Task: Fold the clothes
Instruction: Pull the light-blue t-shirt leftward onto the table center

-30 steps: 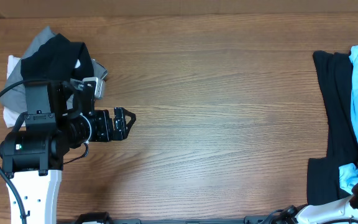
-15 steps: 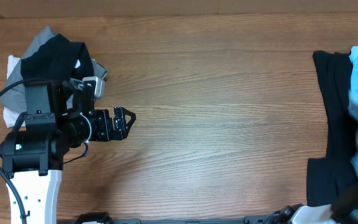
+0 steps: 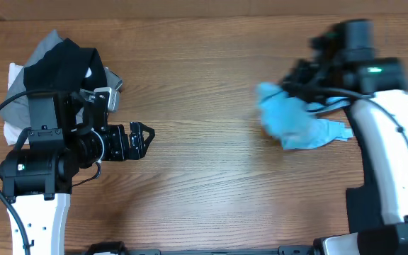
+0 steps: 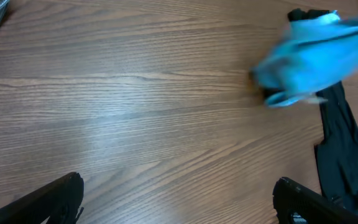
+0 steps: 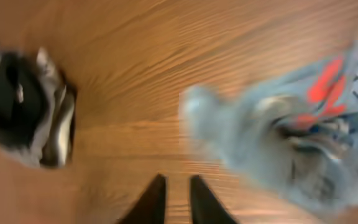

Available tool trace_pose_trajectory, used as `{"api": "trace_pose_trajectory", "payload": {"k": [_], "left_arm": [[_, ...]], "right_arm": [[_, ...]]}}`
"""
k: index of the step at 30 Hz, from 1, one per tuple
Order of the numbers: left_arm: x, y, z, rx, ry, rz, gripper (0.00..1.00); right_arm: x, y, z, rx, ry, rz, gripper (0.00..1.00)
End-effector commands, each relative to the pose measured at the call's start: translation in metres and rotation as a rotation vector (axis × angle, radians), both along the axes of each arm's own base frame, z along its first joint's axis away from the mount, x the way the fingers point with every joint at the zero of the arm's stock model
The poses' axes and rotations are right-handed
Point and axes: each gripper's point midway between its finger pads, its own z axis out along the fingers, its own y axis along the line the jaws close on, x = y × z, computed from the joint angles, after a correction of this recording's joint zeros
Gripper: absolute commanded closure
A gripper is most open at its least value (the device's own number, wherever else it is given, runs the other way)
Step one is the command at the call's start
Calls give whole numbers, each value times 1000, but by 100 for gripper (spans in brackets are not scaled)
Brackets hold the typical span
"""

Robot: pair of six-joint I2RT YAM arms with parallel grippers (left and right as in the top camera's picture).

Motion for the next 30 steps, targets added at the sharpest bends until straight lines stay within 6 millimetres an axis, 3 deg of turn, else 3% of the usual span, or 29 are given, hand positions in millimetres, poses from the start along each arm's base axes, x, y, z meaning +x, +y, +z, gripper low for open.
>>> {"api": "trace_pose_trajectory", "payload": {"k": [1, 3, 5, 6, 10, 14, 16, 20, 23, 26, 30], "left_arm": [[2, -4, 14, 3, -50, -37, 0], [2, -4, 15, 2, -51, -38, 0], [1, -5, 14, 0, -45, -39, 0], [0, -5, 14, 0, -40, -39, 0], [-4, -5, 11, 2, -23, -43, 0], [-5, -4, 10, 8, -22, -48, 0], [-3, -4, 11, 9, -31, -48, 0], [1, -4, 14, 10, -51, -48, 0], [3, -4, 15, 12, -63, -48, 0], [5, -4, 17, 12, -72, -48, 0], [5, -4, 17, 12, -72, -48, 0]], "right_arm": [[-2, 47, -5, -8, -19, 92, 66], [-2, 78, -7, -8, -61, 179, 38], [-2, 91, -8, -51, -114, 250, 27], [1, 85, -12, -104, -120, 226, 26], [7, 39, -25, -226, -57, 73, 18], [8, -40, -37, -254, 74, -127, 14], [7, -70, -44, -231, 125, -195, 13], [-11, -90, -74, -159, 248, -161, 16], [-29, -93, -109, -163, 348, -159, 16], [-47, -80, -141, -135, 409, -127, 16], [-63, -62, -180, -109, 431, -89, 4]]}}
